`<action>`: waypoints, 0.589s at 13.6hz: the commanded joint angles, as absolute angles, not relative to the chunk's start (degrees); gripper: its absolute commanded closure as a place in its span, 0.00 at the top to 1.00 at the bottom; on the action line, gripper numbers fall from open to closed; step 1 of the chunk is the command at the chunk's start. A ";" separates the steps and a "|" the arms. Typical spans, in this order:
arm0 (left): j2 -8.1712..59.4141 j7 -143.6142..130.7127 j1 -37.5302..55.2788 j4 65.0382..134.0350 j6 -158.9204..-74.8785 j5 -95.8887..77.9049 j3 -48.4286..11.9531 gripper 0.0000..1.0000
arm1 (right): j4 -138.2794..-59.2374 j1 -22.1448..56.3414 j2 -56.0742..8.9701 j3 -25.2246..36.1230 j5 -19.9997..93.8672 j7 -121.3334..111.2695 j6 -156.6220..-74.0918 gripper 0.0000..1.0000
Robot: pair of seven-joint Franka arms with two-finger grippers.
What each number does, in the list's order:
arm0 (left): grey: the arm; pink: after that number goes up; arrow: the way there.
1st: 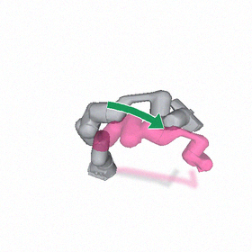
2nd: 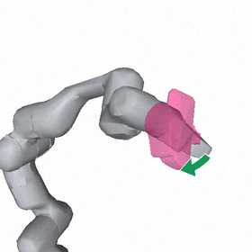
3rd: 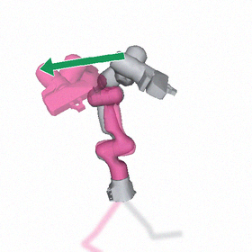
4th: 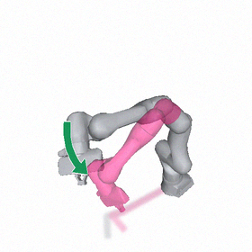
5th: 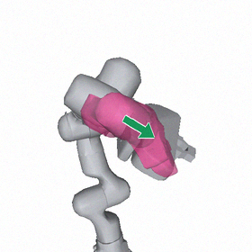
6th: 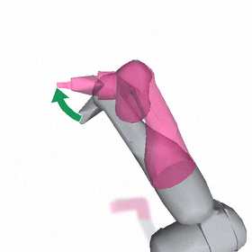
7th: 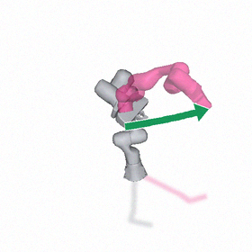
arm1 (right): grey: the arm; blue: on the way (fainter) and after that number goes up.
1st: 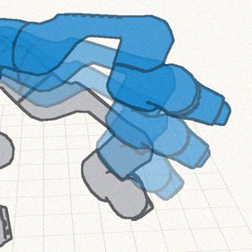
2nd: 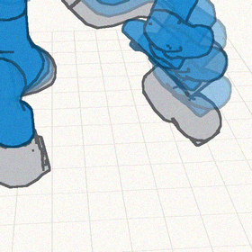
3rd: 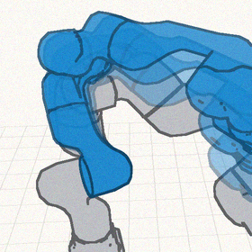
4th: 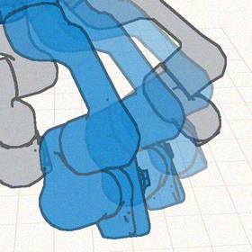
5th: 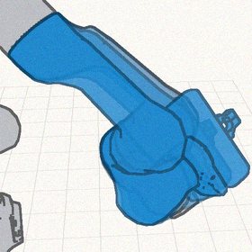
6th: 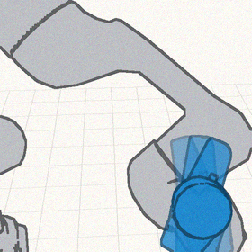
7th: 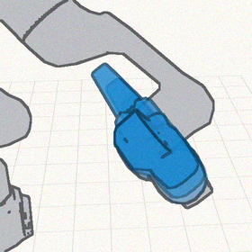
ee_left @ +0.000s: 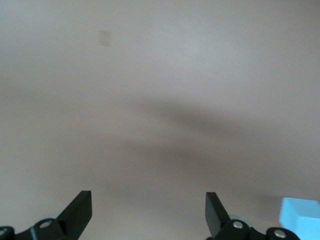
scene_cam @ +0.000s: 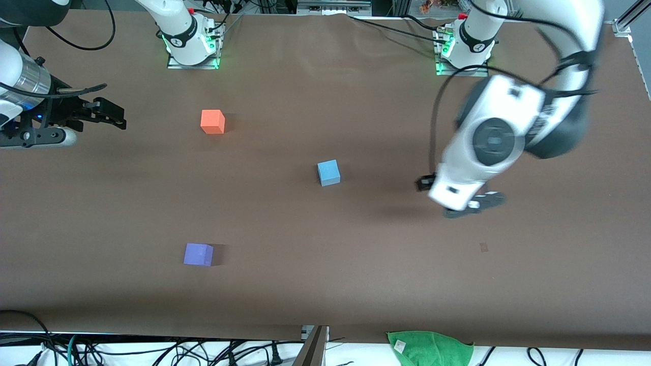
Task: Place blue block between orange and purple blocks
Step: 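Move the right gripper over the cube while the left gripper returns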
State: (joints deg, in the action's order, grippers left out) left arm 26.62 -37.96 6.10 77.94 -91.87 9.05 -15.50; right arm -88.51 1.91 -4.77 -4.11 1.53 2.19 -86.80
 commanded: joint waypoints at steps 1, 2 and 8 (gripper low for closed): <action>21.28 -24.84 0.46 79.81 -88.77 8.01 -16.79 1.00 | -87.89 4.64 -8.25 -4.13 2.55 1.40 -86.66 0.99; 20.05 -21.31 -1.13 79.54 -88.25 6.34 -16.96 1.00 | -87.72 7.01 -9.48 -4.22 1.33 1.41 -86.66 0.99; 12.67 -5.46 -6.24 79.71 -81.12 -0.42 -13.82 1.00 | -87.28 15.63 -15.99 -5.09 1.99 2.28 -89.03 0.99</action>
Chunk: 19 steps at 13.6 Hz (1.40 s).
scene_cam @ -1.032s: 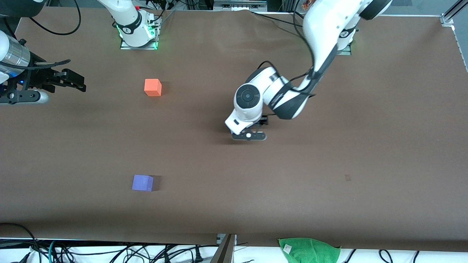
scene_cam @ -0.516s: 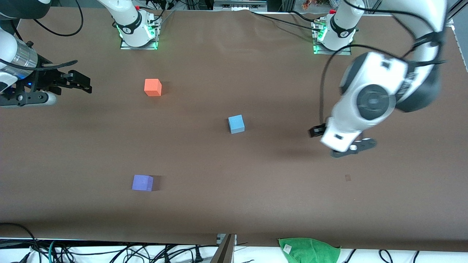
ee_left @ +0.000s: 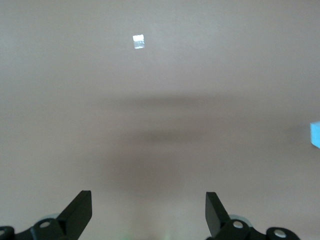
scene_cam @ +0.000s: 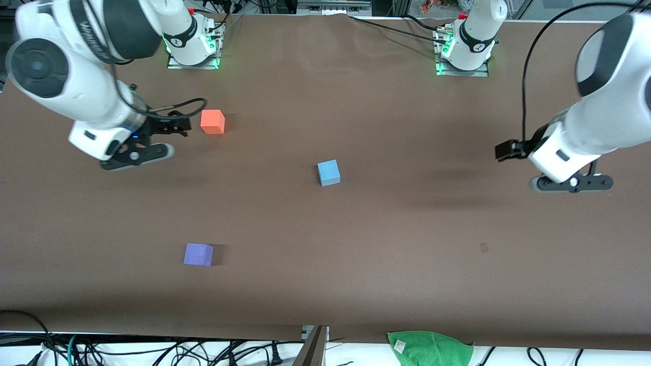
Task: Place blue block between orange and purple blocks
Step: 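Move the right gripper over the cube while the left gripper returns, then lower the right gripper and close it on the light blue cube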
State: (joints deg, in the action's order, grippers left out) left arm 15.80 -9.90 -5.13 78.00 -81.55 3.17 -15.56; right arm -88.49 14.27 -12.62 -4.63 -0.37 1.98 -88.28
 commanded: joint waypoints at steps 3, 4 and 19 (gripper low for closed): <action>2.94 -4.49 -3.52 89.24 -88.75 -3.70 -6.34 1.00 | -87.28 21.60 -21.33 -5.36 7.81 2.63 -100.86 0.99; -1.71 -3.96 -2.56 94.08 -90.94 -3.08 -6.15 1.00 | -87.28 24.58 -23.62 -5.45 8.61 4.12 -105.07 0.99; -1.49 -1.76 -0.09 93.60 -89.38 0.97 -5.27 1.00 | -85.34 42.45 -42.62 -4.83 -4.66 31.99 -136.83 0.99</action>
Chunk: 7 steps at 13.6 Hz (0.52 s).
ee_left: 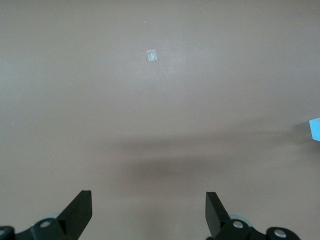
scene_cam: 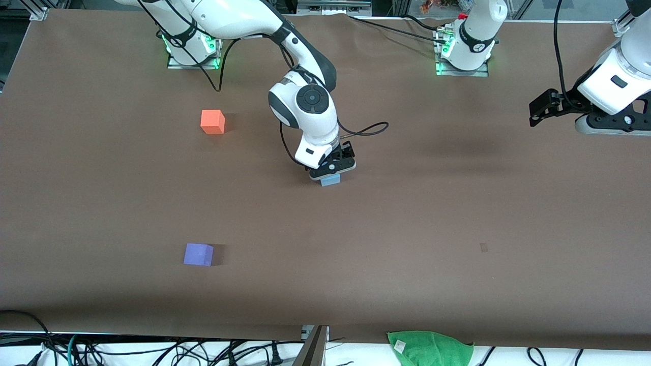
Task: Place blue block between orange and purple blocks
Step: 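Lower the right gripper and close it on the light blue cube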
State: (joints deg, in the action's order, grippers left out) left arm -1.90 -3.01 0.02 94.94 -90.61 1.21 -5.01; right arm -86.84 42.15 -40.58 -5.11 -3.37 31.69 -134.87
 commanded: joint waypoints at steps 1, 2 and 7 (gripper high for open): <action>-1.49 -1.76 -0.09 93.52 -89.38 0.97 -5.36 1.00 | -85.25 42.63 -43.50 -4.83 -4.92 32.25 -138.06 0.99; -1.49 -1.76 -0.09 93.52 -89.38 0.97 -5.36 1.00 | -85.34 42.97 -44.20 -4.75 -5.79 32.34 -138.77 0.99; -1.49 -1.85 -0.18 93.43 -88.86 0.88 -5.10 1.00 | -85.34 42.98 -46.49 -4.39 -8.44 32.52 -141.23 1.00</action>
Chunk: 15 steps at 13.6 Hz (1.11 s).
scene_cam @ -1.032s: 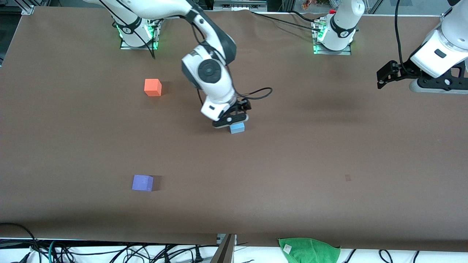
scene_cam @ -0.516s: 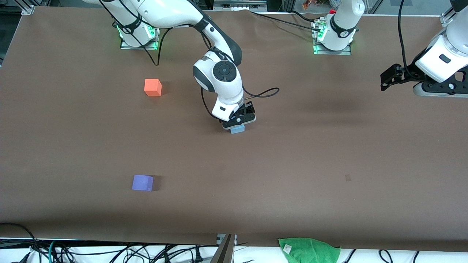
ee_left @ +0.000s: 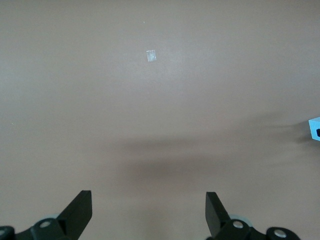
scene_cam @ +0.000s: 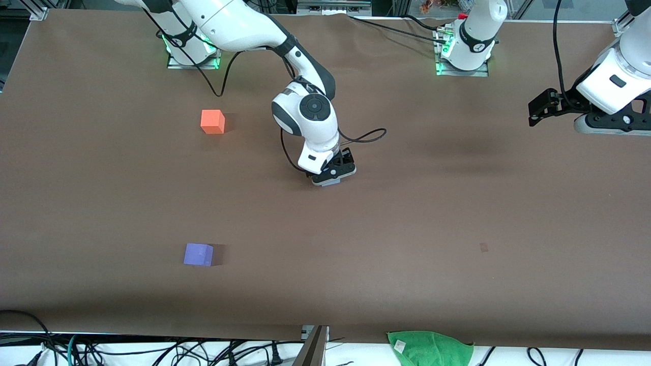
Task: Place blue block between orange and purple blocks
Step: 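Lower the right gripper and close it on the light blue cube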
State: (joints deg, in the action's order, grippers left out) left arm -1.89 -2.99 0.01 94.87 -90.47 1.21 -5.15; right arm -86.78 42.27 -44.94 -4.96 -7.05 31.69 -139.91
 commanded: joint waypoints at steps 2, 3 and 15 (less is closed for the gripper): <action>-1.49 -1.85 -0.18 93.51 -88.86 0.88 -5.10 1.00 | -85.34 42.98 -47.11 -4.39 -8.35 33.91 -141.86 0.99; -1.49 -1.93 -0.18 93.43 -88.86 0.88 -5.18 1.00 | -85.34 42.98 -47.11 -4.39 -8.26 34.45 -141.86 0.99; -1.49 -1.93 0.00 93.43 -88.59 1.05 -5.62 1.00 | -86.04 29.90 -36.93 -4.57 -4.94 18.58 -123.08 0.00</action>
